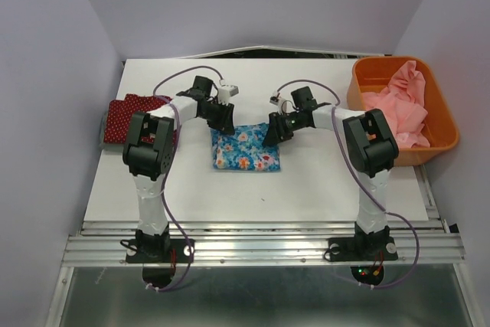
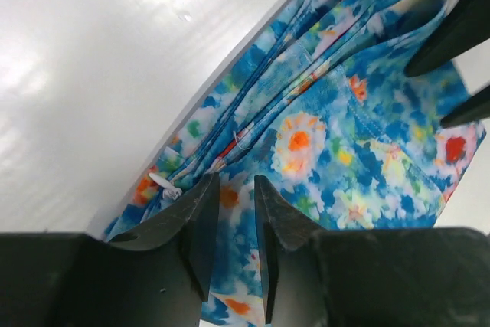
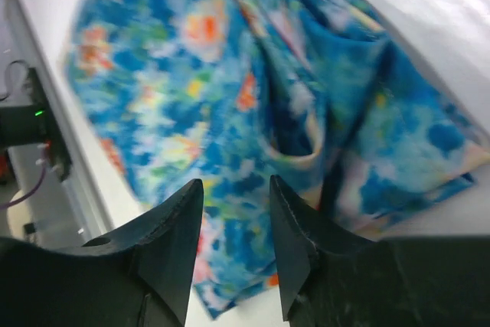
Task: Fold and stack the skirts
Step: Fold the skirt, then neatly place the folded skirt to the corner
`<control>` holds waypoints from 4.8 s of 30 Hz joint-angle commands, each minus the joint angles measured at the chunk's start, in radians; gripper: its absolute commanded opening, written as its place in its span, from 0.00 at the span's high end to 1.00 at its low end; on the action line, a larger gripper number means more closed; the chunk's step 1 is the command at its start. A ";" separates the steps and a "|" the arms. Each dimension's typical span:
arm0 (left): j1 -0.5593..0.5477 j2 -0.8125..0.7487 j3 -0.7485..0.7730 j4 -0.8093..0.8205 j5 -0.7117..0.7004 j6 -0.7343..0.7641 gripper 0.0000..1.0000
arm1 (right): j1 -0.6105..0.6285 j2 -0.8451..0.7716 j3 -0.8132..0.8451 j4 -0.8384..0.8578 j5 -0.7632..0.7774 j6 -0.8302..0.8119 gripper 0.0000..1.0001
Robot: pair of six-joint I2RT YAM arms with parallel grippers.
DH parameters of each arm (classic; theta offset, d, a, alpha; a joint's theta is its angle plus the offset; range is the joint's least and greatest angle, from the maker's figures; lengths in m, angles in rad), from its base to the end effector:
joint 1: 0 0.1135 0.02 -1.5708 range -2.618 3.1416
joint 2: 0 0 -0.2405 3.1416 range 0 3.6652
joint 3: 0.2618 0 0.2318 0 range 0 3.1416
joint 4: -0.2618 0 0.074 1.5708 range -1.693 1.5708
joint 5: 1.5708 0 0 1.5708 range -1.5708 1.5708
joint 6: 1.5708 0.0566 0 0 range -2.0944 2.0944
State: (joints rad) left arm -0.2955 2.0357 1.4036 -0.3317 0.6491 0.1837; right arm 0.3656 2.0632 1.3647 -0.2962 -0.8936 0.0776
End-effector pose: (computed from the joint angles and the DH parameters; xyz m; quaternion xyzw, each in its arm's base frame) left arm 0.3840 -0.1527 0.1468 0.3072 0.8560 -0.3197 0.2658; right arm 0.3609 0.1854 0.1356 -0.2456 0.8381 0.4605 0.1589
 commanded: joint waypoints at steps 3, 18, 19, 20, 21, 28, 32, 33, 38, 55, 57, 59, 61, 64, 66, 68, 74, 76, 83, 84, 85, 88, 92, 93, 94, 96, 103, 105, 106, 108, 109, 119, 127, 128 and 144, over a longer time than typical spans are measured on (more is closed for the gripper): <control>0.006 0.041 0.113 0.023 -0.060 0.034 0.62 | -0.017 0.077 0.022 0.118 0.243 -0.021 0.56; 0.064 -0.512 -0.155 0.299 -0.209 -0.027 0.08 | 0.021 -0.213 0.139 0.000 0.504 0.123 0.49; 0.065 -0.560 -0.170 0.306 -0.224 -0.044 0.06 | 0.042 -0.230 0.180 -0.006 0.540 0.114 0.47; 0.068 -0.575 -0.173 0.293 -0.250 -0.090 0.02 | 0.096 -0.230 0.204 -0.015 0.583 0.091 0.44; 0.079 -0.600 -0.178 0.284 -0.252 -0.120 0.02 | 0.122 -0.212 0.258 -0.044 0.658 0.079 0.44; 0.278 -0.702 -0.302 0.324 -0.079 -0.397 0.02 | 0.314 -0.008 0.531 -0.225 0.856 -0.007 0.42; 0.286 -0.787 -0.371 0.381 -0.155 -0.365 0.02 | 0.389 0.199 0.802 -0.362 0.935 -0.022 0.30; 0.286 -0.795 -0.376 0.373 -0.173 -0.359 0.02 | 0.400 0.225 0.835 -0.380 0.944 -0.022 0.29; 0.286 -0.812 -0.399 0.306 -0.290 -0.317 0.02 | 0.444 0.302 0.881 -0.371 0.982 -0.041 0.28; 0.286 -0.835 -0.586 0.321 -0.312 -0.417 0.02 | 0.472 0.476 0.909 -0.357 1.048 -0.059 0.37; 0.286 -0.812 -0.586 0.322 -0.309 -0.418 0.02 | 0.472 0.483 0.910 -0.362 1.102 -0.059 0.36; 0.286 -0.798 -0.584 0.319 -0.298 -0.420 0.02 | 0.481 0.477 0.912 -0.366 1.121 -0.053 0.30; 0.286 -0.792 -0.583 0.322 -0.293 -0.424 0.01 | 0.481 0.444 0.880 -0.325 1.134 -0.052 0.30; 0.288 -0.795 -0.584 0.324 -0.289 -0.428 0.02 | 0.492 0.350 0.791 -0.252 1.142 -0.055 0.30; 0.286 -0.799 -0.586 0.324 -0.293 -0.426 0.02 | 0.492 0.304 0.774 -0.235 1.133 -0.058 0.32; 0.286 -0.809 -0.588 0.324 -0.302 -0.425 0.02 | 0.501 0.282 0.781 -0.221 1.113 -0.061 0.33; 0.286 -0.833 -0.591 0.324 -0.318 -0.423 0.02 | 0.501 0.305 0.836 -0.218 1.122 -0.067 0.33; 0.314 -0.833 -0.589 0.326 -0.318 -0.423 0.02 | 0.501 0.322 0.850 -0.218 1.118 -0.065 0.34; 0.320 -0.803 -0.583 0.324 -0.307 -0.435 0.01 | 0.510 0.376 0.844 -0.222 1.078 -0.065 0.43; 0.320 -0.796 -0.581 0.324 -0.302 -0.437 0.01 | 0.510 0.396 0.844 -0.225 1.078 -0.065 0.45; 0.320 -0.790 -0.581 0.324 -0.302 -0.435 0.02 | 0.510 0.396 0.844 -0.227 1.073 -0.065 0.46; 0.320 -0.787 -0.601 0.321 -0.272 -0.441 0.02 | 0.510 0.442 0.850 -0.227 1.072 -0.067 0.55; 0.322 -0.831 -0.714 0.431 -0.146 -0.522 0.02 | 0.510 0.486 0.860 -0.219 1.081 -0.067 0.60; 0.322 -0.838 -0.735 0.450 -0.128 -0.536 0.01 | 0.510 0.486 0.863 -0.219 1.084 -0.067 0.62; 0.322 -0.842 -0.748 0.463 -0.112 -0.546 0.01 | 0.501 0.498 0.867 -0.222 1.084 -0.065 0.65; 0.322 -0.844 -0.787 0.499 -0.076 -0.563 0.01 | 0.501 0.494 0.860 -0.221 1.076 -0.053 0.77; 0.314 -0.778 -0.847 0.589 -0.019 -0.599 0.02 | 0.472 0.439 0.860 -0.218 0.993 0.026 0.99; 0.306 -0.699 -0.835 0.614 -0.016 -0.619 0.02 | 0.460 0.414 0.870 -0.218 0.929 0.068 0.99; 0.302 -0.677 -0.831 0.626 -0.014 -0.627 0.03 | 0.451 0.407 0.873 -0.218 0.915 0.079 0.99; 0.277 -0.637 -0.813 0.670 0.004 -0.636 0.03 | 0.440 0.385 0.881 -0.216 0.903 0.105 0.99; 0.260 -0.605 -0.807 0.684 0.007 -0.641 0.03 | 0.440 0.377 0.881 -0.218 0.865 0.113 0.99; 0.187 -0.511 -0.808 0.908 0.047 -0.705 0.01 | 0.401 0.344 0.870 -0.219 0.788 0.172 0.99; 0.159 -0.407 -0.789 1.019 0.018 -0.767 0.01 | 0.392 0.314 0.867 -0.221 0.746 0.197 0.99; 0.153 -0.399 -0.778 1.025 0.009 -0.770 0.02 | 0.392 0.310 0.870 -0.222 0.746 0.197 0.99; 0.056 -0.255 -0.759 1.278 0.004 -0.920 0.02 | 0.392 0.281 0.867 -0.225 0.728 0.226 0.99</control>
State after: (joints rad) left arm -0.2188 1.7603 0.6312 0.8001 0.6514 -0.6701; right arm 0.7574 2.4218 2.2051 -0.5426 -0.1429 0.2707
